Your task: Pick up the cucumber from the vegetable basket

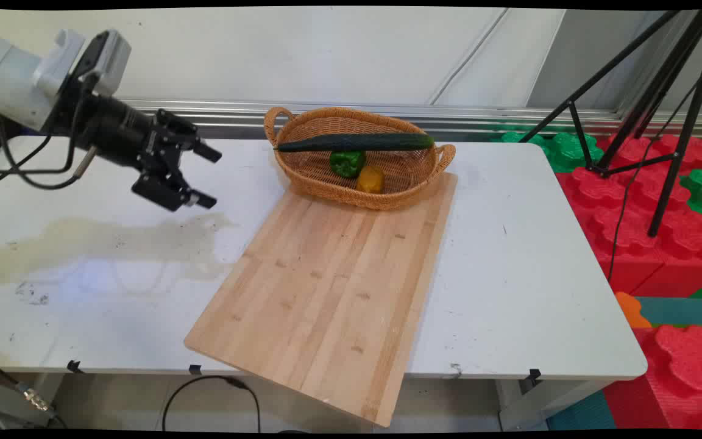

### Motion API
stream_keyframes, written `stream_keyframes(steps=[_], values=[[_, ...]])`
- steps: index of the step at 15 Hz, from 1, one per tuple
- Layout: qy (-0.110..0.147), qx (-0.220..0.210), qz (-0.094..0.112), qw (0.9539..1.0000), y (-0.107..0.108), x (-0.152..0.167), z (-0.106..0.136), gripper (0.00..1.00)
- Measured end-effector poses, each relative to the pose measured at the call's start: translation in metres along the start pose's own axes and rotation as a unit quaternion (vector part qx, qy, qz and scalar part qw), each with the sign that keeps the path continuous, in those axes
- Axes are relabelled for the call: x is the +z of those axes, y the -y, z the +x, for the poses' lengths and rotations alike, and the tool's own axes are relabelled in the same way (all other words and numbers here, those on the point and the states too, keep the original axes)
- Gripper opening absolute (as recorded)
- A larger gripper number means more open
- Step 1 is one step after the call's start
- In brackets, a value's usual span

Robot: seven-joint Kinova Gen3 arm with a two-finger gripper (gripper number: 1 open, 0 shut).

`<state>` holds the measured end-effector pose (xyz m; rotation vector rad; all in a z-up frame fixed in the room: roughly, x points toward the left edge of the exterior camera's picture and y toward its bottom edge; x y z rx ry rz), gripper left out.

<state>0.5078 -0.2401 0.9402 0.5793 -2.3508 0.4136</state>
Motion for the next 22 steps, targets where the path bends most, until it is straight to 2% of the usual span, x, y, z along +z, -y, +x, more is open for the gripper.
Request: stream_keyframes(steps=[6,11,15,22], values=[[-0.019,-0.012,0.033,0.9992,0.023,0.006,0.013,1.0],[-0.031,-0.009,0.064,0.9974,0.049,0.024,0.031,1.0],[-0.028,-0.008,0.082,0.9962,0.068,0.042,0.039,1.0],[-0.006,0.003,0.104,0.9946,0.097,0.088,0.048,1.0]])
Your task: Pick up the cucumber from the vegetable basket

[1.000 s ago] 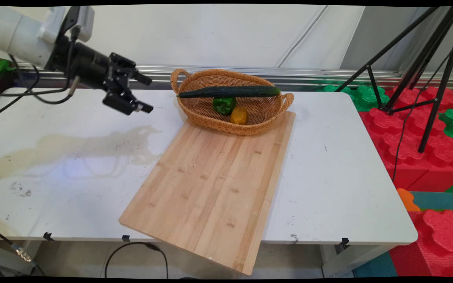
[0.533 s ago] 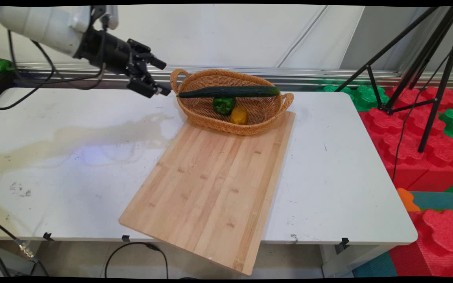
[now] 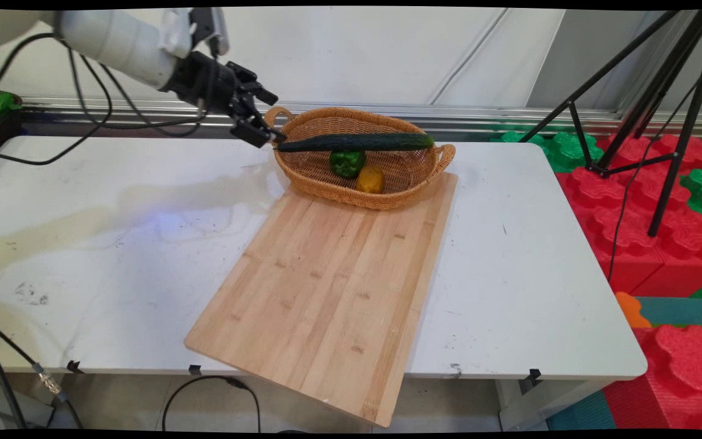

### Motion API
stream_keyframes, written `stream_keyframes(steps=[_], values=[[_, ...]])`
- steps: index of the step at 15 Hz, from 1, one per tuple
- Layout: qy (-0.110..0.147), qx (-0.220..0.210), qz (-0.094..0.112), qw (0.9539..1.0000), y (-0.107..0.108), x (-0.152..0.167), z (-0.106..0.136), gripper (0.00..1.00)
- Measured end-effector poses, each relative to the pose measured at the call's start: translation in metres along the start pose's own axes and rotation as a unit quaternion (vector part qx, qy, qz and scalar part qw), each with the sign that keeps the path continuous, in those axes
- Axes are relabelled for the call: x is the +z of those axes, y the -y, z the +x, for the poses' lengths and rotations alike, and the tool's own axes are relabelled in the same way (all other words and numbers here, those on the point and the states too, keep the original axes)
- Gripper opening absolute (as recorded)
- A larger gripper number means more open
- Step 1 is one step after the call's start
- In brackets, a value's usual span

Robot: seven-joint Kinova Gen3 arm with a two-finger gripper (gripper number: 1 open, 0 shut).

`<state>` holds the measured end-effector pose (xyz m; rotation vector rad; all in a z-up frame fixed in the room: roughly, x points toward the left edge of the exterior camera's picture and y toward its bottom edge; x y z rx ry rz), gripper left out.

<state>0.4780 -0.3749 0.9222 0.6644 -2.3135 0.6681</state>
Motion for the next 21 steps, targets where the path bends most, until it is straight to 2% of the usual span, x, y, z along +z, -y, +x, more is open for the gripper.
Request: stream_keyframes(steps=[9,17,21], values=[[0.041,0.011,0.013,0.999,0.013,0.075,0.001,1.0],[0.061,0.03,0.015,0.9975,0.016,0.12,-0.002,1.0],[0.064,0.041,0.016,0.997,0.017,0.133,-0.003,1.0]])
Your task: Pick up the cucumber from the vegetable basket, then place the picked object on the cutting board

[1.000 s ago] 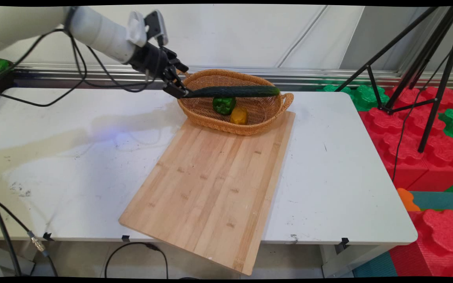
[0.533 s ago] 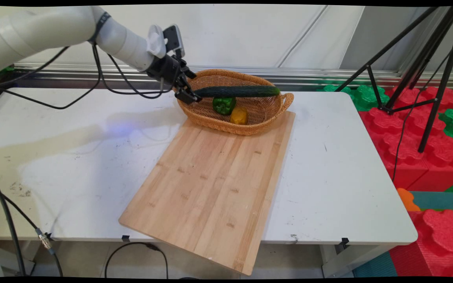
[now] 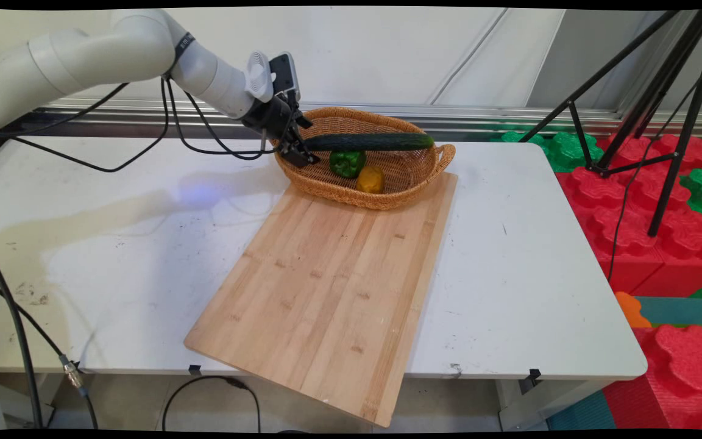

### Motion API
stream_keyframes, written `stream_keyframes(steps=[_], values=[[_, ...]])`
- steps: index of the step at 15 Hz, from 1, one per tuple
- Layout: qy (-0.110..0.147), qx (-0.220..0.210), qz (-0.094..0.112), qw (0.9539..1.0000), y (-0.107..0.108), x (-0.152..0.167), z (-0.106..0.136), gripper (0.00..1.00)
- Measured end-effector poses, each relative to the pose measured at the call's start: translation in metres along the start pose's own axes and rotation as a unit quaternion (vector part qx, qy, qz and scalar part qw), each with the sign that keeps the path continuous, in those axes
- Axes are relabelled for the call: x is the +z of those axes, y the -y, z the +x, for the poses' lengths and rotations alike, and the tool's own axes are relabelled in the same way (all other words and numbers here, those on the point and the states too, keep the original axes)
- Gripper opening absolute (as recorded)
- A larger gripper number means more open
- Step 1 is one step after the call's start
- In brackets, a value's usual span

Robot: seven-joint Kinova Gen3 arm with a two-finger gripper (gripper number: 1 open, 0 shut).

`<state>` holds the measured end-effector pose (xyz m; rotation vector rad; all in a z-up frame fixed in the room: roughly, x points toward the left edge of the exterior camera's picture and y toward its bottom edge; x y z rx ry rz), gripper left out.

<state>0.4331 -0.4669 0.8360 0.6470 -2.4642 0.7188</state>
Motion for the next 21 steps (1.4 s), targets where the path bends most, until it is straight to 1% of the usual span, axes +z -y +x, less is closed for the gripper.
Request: stream_keyframes(steps=[5,6,16,21], values=[[0.002,0.011,0.001,0.9999,0.0,0.014,0.002,1.0],[0.002,0.013,0.001,0.9999,0.0,0.016,0.002,0.0],[0.002,0.028,0.008,0.9996,0.004,0.021,0.002,0.0],[-0.009,0.035,0.008,0.9993,0.006,0.012,0.005,0.0]])
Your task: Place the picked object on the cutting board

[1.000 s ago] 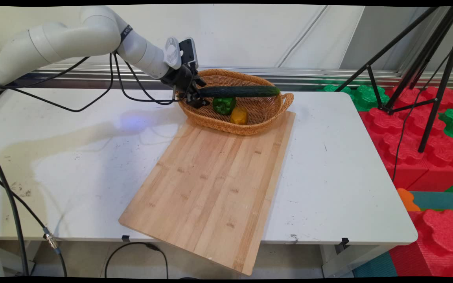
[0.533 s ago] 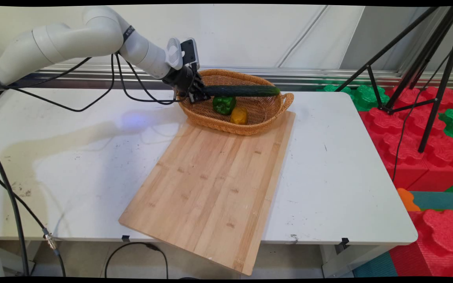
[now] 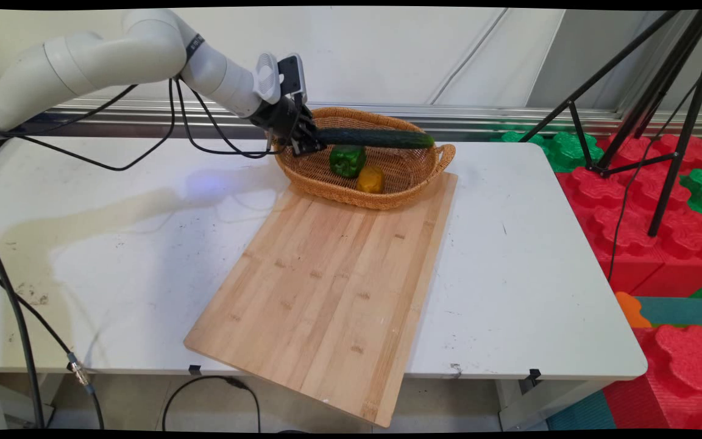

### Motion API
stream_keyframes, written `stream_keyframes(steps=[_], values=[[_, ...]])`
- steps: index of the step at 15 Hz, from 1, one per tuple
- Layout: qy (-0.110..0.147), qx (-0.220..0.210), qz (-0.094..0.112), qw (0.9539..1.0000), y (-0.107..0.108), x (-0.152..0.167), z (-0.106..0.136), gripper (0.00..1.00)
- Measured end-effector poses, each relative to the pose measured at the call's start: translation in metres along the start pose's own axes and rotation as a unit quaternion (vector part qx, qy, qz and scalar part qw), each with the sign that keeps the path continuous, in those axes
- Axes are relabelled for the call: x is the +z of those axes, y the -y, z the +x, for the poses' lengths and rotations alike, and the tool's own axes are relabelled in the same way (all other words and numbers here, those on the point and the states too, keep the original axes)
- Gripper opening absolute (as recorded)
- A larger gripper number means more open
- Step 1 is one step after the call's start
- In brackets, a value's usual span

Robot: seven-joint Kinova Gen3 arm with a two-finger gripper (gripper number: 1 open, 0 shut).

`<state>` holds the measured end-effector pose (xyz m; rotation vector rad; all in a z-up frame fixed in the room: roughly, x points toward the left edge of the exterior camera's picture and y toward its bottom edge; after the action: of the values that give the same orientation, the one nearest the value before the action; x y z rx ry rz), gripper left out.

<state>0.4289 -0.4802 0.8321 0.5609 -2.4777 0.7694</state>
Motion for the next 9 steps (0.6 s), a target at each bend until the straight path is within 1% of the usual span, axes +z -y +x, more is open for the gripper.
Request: stream_keyframes(steps=[4,9], values=[[-0.013,-0.005,0.003,0.9999,0.005,-0.016,0.001,0.0],[-0.032,-0.021,0.005,0.9992,0.012,-0.045,-0.002,0.0]])
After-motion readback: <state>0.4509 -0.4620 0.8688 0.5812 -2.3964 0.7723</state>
